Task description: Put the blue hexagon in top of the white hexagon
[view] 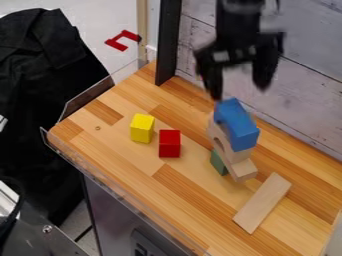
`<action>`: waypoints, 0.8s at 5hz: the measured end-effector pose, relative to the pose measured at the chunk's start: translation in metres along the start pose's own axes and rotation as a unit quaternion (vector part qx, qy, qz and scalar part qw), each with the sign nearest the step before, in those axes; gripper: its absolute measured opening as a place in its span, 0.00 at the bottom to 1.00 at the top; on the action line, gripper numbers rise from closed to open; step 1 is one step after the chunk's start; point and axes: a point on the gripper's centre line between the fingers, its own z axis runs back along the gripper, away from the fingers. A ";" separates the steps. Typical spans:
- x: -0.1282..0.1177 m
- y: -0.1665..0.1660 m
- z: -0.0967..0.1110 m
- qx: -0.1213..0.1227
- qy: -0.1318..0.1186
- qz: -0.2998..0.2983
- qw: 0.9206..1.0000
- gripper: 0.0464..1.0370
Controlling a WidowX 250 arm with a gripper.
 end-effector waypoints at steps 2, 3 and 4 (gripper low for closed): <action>0.021 0.042 0.030 0.036 -0.005 -0.029 0.999 0.96; 0.035 0.088 0.018 0.078 0.029 -0.080 0.993 0.96; 0.040 0.107 0.001 0.103 0.085 -0.187 0.973 0.96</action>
